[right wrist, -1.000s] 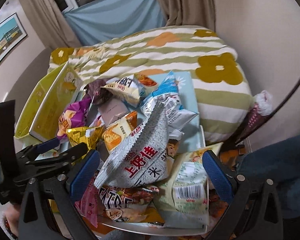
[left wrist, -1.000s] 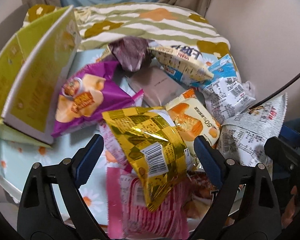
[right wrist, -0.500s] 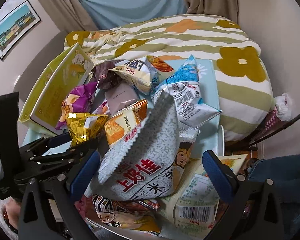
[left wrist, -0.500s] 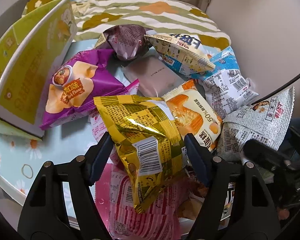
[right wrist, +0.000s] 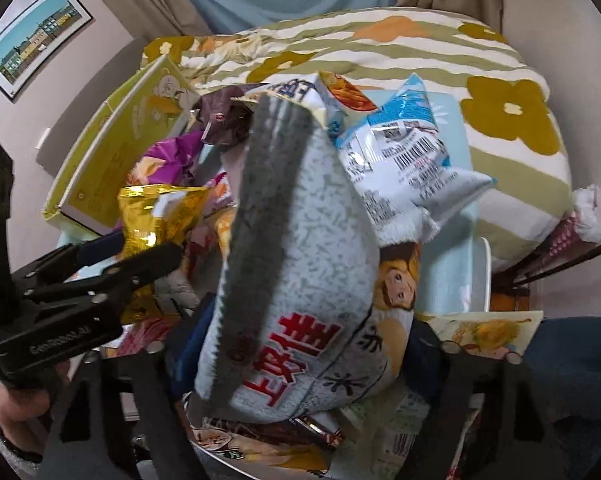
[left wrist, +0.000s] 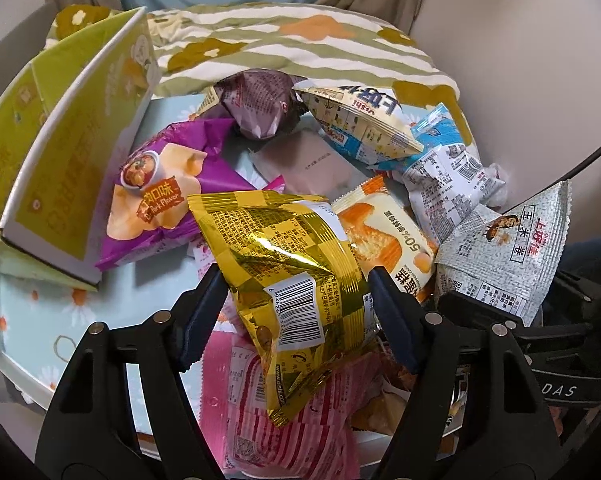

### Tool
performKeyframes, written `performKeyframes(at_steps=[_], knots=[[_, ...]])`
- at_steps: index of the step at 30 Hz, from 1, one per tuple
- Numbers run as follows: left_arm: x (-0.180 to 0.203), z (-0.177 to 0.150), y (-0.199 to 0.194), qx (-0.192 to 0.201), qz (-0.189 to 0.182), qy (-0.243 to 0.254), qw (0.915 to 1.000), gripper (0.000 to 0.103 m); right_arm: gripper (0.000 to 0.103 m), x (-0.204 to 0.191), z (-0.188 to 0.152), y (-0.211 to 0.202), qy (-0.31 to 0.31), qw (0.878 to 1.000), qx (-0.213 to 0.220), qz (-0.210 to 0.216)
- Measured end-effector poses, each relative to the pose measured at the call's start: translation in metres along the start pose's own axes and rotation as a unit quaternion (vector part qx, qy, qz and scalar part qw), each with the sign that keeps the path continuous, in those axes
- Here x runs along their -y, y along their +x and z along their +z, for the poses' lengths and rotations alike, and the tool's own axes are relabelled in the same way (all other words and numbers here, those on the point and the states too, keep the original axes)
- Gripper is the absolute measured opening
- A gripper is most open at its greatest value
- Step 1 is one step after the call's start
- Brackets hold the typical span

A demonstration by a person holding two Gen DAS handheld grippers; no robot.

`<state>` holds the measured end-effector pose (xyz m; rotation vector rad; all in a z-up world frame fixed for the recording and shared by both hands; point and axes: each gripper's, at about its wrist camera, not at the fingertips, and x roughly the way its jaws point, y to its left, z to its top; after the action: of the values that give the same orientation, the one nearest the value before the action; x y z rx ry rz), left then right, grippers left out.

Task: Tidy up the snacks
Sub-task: 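Grasp the gold foil bag with the left tool while the right tool grasps the grey rice-cracker bag, then carry both bags over the yellow box and open both tools to drop them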

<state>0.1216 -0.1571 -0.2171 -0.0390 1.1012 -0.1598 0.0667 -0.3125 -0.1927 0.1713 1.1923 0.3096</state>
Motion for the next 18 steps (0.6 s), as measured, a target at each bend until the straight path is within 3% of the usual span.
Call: performKeyframes(at_steps=[8,18], knots=[[0.000,-0.001,-0.016,0.014,-0.004,0.008,0.9999,0.072,0.063,-0.005,-0.004,-0.010,0.008,1.000,0.014,0.000],[-0.011,0.008,-0.064,0.063,-0.005,0.004,0.9980,0.072,0.062,-0.026,0.007,-0.046,-0.014,0.998,0.059,-0.002]])
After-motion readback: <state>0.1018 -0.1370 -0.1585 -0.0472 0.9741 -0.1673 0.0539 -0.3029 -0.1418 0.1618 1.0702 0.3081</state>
